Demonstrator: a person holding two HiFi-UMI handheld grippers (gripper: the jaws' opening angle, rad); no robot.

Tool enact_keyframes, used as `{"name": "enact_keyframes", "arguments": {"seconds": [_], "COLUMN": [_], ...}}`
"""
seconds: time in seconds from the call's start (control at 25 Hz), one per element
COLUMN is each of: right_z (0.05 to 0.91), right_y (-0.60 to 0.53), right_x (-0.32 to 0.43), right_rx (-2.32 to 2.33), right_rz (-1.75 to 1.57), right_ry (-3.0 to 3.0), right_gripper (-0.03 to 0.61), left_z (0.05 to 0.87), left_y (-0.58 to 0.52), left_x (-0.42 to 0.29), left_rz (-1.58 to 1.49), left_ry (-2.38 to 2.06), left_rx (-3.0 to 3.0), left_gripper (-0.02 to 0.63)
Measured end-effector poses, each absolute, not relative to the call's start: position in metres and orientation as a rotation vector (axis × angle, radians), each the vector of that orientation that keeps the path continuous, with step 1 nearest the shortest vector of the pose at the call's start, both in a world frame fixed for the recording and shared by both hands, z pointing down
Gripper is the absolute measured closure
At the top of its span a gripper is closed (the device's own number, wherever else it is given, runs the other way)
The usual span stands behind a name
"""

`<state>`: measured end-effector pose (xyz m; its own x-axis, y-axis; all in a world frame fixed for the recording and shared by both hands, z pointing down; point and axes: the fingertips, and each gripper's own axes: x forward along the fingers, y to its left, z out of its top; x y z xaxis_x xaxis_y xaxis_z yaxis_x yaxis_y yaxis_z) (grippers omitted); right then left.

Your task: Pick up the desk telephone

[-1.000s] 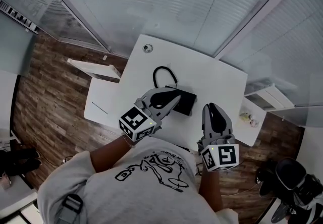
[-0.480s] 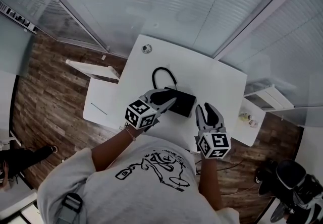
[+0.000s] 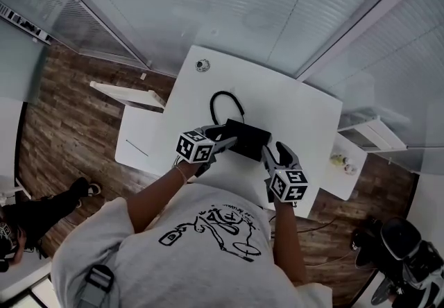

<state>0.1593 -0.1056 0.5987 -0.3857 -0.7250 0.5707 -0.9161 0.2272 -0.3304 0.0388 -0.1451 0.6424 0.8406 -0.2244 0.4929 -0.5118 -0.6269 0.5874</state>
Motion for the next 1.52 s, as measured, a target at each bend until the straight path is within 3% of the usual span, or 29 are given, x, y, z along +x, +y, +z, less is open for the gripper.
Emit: {"name": "enact_keyframes", "arguments": {"seconds": [0.32,0.68,1.52], "right_z": [0.659,0.708,0.739], "right_y": [-0.104,-0.102,-0.102], "right_x": [0.163,0.164,0.144], "right_rx": [1.499,1.458,1.34], "right_rz": [1.129,1.273,1.493], "right_ry": [-2.128,-2.055,-2.084], "right_gripper": [0.361,0.345,0.36], "left_z": [0.704,0.743,0.773], "left_y": [-0.144,-0.147,-0.139], "left_x": [0.025,0.02,0.035], "left_rz": [0.53,0.507,0.471], "left_ry": [-0.52,-0.504,-0.399], "left_rx": [2.078,1.965,1.872], "left_gripper": [0.35,0.314,0.305]}}
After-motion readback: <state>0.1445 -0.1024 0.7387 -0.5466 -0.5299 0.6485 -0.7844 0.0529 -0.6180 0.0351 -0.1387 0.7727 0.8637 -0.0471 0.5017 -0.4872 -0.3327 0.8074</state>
